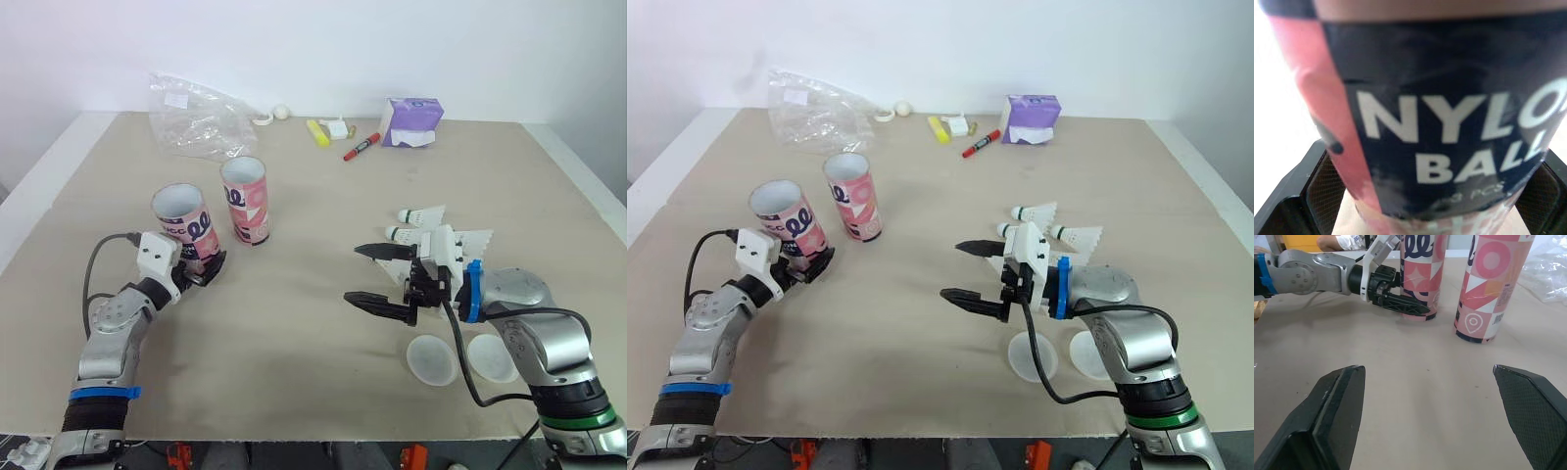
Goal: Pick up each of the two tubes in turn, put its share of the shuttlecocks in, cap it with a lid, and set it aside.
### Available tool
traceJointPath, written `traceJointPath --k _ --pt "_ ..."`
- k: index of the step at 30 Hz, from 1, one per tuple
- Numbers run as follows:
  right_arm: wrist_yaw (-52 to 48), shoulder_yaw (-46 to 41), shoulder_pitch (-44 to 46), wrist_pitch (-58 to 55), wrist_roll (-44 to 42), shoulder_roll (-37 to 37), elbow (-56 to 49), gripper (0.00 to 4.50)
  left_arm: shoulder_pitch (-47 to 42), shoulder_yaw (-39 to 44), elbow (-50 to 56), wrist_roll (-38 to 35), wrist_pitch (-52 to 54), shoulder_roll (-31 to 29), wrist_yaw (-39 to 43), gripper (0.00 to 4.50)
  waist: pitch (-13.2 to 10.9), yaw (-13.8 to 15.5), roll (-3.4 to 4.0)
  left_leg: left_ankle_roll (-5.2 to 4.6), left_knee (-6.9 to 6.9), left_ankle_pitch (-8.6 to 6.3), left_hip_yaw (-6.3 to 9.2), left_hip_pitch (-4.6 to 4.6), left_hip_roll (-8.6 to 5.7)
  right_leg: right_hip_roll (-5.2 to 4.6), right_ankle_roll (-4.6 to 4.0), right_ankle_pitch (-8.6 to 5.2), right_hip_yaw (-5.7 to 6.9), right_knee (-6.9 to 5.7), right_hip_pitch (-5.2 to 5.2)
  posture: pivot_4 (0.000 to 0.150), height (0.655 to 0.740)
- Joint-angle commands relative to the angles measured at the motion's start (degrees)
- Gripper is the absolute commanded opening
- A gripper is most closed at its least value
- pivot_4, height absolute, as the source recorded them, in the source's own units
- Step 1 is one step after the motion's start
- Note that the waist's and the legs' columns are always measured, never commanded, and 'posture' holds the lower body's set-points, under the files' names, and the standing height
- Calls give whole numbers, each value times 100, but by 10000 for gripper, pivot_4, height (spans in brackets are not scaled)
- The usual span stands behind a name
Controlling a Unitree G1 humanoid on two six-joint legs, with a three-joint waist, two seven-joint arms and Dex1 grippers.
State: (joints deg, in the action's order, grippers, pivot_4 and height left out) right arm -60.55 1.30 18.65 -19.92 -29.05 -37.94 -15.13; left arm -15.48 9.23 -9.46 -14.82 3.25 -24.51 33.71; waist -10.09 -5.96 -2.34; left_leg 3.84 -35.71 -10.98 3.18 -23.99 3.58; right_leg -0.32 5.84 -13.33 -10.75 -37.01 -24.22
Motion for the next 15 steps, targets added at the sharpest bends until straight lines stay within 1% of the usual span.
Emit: traceJointPath --k 1,2,3,4,5,6,15 --pt "4 -218 51 28 -89 -86 -183 44726 -160 9 -103 14 -216 -90 139 45000 0 11 0 0 0 0 1 -1 0 0 0 0 2 0 0 1500 7400" --pt "5 -218 51 26 -85 -87 -184 44726 -187 7 -157 2 -236 -92 191 45000 0 12 0 0 0 0 3 -3 0 0 2 0 4 0 0 1500 7400" --pt "8 -219 50 22 -84 -86 -187 45000 -206 1 -195 -19 -231 -91 249 41058 0 13 0 0 0 0 5 -3 0 0 3 1 4 0 0 1500 7400" --pt "20 -221 35 9 -90 -86 -217 45000 -229 1 -240 -46 -215 -69 279 40051 0 13 0 0 0 0 5 -3 0 0 4 1 5 0 0 1500 7400" --pt "33 -221 24 -2 -95 -84 -242 45000 -247 5 -273 -73 -201 -47 300 35585 0 13 1 0 0 0 6 -3 0 0 4 1 6 -1 0 1500 7400" --pt "43 -217 14 -13 -97 -83 -265 45000 -264 7 -307 -73 -205 -33 299 33894 0 19 1 0 0 0 7 -4 0 0 3 1 6 -1 0 1500 7400" --pt "112 -211 0 -77 -151 -56 -369 45000 -264 58 -450 37 -317 -153 277 33894 1 21 3 -2 -3 4 9 -2 0 0 4 6 9 -4 2 1500 7400"
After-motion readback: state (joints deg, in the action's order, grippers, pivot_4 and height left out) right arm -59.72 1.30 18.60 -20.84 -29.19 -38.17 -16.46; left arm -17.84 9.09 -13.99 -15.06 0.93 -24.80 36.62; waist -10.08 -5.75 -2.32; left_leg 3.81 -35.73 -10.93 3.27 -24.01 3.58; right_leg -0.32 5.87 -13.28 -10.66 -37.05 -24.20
